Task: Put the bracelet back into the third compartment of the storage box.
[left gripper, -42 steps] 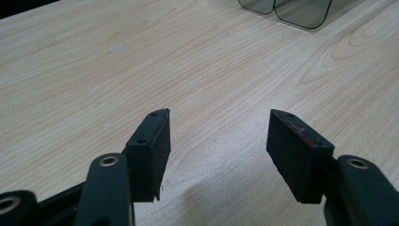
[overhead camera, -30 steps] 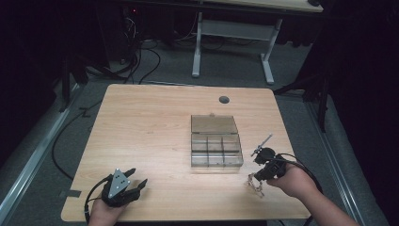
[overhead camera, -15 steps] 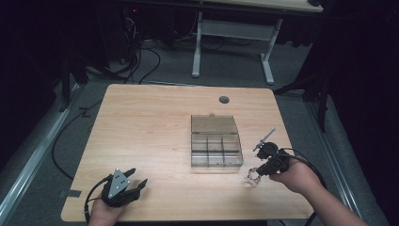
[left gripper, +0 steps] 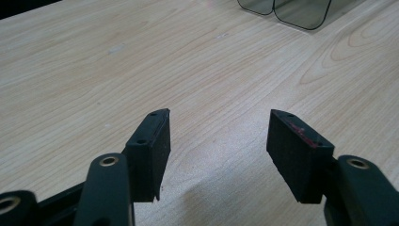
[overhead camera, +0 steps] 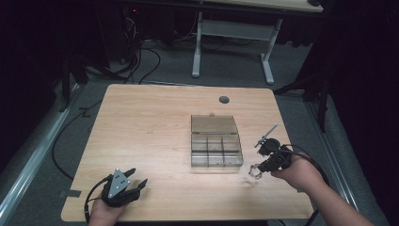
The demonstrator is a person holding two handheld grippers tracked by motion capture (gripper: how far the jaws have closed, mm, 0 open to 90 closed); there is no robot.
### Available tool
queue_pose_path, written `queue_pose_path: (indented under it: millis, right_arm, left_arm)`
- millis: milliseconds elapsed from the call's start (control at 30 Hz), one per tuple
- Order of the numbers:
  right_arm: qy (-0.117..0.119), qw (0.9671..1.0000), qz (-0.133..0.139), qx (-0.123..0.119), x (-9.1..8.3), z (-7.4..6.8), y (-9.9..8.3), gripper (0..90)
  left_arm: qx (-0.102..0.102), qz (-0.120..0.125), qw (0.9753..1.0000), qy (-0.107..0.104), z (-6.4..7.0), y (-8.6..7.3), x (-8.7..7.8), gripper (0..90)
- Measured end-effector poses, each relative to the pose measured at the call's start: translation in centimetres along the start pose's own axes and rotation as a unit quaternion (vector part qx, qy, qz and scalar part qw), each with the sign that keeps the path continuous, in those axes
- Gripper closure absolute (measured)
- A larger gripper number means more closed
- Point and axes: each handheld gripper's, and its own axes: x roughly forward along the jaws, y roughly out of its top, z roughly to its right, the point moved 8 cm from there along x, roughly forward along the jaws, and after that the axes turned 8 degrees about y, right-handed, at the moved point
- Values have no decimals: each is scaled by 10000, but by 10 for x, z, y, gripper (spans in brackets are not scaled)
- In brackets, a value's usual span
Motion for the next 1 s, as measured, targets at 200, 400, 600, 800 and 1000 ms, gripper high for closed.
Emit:
queue_pose_path:
  millis: [200, 400, 600, 800, 1000]
  right_arm:
    - [-65, 10000, 10, -35, -6, 2, 3, 810]
    - [-75, 9999, 3, -81, -14, 2, 9, 810]
    - [-65, 10000, 28, -41, -21, 3, 15, 810]
    - [-76, 10000, 51, -25, -31, 3, 25, 810]
    - [-114, 9999, 121, 41, -40, 7, 37, 810]
  left_arm:
    - [-3, 6, 10000, 10, 0, 0, 0, 407]
    - [-6, 3, 10000, 1, 0, 0, 0, 407]
    - [-11, 9, 10000, 13, 0, 0, 0, 407]
    - [-11, 11, 10000, 10, -1, 0, 0, 407]
    - [-26, 17, 10000, 7, -1, 0, 0, 407]
